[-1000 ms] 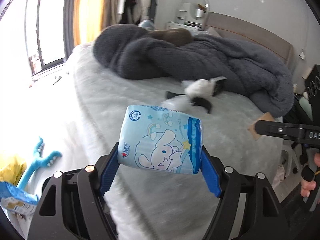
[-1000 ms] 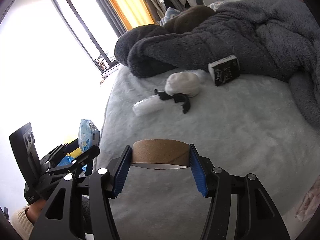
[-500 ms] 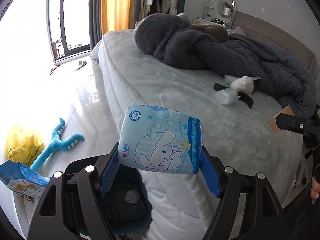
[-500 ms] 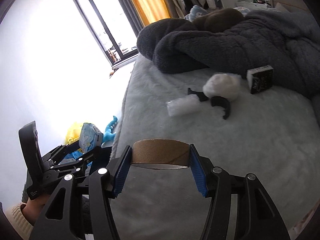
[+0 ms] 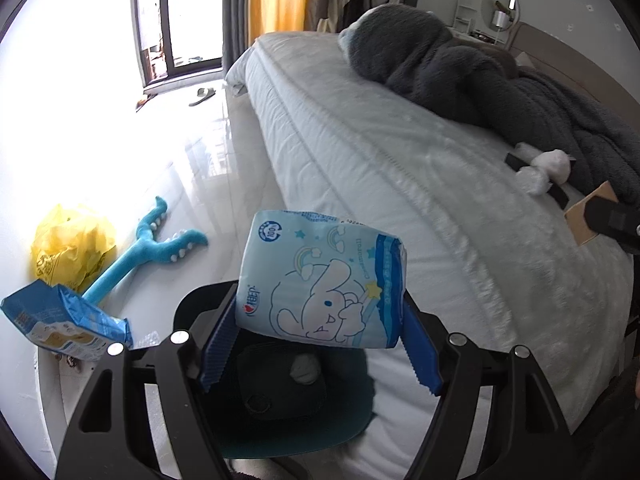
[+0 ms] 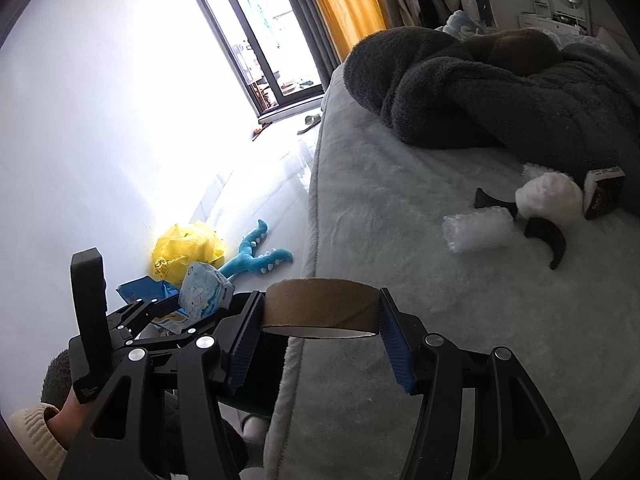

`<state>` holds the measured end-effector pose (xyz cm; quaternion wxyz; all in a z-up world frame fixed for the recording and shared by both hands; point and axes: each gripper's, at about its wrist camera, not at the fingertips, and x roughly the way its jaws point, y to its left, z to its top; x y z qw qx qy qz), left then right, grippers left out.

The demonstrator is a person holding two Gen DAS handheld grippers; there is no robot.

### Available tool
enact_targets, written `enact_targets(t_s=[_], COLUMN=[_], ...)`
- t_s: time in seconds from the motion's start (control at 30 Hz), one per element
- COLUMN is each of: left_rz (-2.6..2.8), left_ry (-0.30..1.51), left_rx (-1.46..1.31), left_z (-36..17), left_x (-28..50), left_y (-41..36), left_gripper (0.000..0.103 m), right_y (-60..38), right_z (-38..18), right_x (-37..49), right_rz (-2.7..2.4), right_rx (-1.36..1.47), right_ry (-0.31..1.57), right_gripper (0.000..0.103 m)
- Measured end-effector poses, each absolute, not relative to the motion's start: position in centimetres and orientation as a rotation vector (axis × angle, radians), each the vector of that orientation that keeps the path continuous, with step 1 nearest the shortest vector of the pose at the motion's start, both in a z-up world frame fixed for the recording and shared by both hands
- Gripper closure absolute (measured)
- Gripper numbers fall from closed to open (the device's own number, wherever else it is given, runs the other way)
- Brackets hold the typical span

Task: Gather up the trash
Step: 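Carry the diaper pack with the left tool while the right tool carries the tape core to the bin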

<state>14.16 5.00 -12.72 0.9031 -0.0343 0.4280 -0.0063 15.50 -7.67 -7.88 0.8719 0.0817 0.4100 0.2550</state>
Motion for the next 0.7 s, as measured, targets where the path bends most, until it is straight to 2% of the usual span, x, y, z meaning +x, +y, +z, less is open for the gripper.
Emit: enact_targets(t_s=[0.7], left_rz=[0.074], left_ry=[1.185], left_rx=[-0.132], left_z=[-21.2], left_x=[14.3], left_y=[11.7], left_gripper=[0.027], right_y=[2.5], right_z=[-9.9], right_x=[16.7], right_rz=[0.683], right_rx=[0.055], right_ry=[0.904], right_gripper=[0.045])
